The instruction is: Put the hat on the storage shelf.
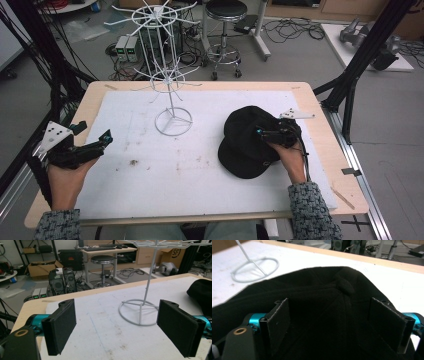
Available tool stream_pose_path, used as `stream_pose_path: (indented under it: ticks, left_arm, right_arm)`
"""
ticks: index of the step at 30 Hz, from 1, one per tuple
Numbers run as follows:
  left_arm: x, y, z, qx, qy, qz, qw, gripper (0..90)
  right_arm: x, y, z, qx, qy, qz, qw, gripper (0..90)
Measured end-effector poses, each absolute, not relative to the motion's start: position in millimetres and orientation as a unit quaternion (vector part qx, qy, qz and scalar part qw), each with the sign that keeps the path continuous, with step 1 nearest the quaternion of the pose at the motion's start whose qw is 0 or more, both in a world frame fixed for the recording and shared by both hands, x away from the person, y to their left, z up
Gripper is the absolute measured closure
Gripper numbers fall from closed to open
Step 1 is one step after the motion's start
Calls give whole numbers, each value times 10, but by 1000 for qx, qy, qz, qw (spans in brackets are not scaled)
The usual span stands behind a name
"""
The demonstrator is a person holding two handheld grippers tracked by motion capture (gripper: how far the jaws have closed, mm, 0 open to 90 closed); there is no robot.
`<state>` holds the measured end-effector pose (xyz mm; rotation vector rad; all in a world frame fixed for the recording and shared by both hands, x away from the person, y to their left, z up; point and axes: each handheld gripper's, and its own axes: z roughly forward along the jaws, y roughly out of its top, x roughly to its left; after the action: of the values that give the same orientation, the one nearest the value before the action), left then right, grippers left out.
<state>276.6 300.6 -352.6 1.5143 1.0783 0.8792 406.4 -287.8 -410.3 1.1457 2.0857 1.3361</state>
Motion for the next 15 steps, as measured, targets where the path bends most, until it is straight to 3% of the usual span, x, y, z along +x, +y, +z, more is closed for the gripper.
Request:
stream_pose_path:
  ticks: [6, 12, 14, 15]
  left_arm:
    - [2753, 3032, -3535, 629, 452, 366, 516, 161]
    - [2760, 3022, -3542, 629, 452, 365, 516, 161]
    - [2765, 3022, -3552, 630, 453, 363, 516, 162]
    - [2765, 3022, -3552, 630, 453, 363, 516, 162]
  right_arm:
    - [4132, -2872, -4179, 423, 758, 462, 184, 193]
    - [4149, -2881, -4195, 420, 764, 459, 172, 306]
    - [4154, -2871, -4205, 418, 768, 454, 169, 413]
    - [4154, -2871, -4205, 418, 768, 454, 169, 413]
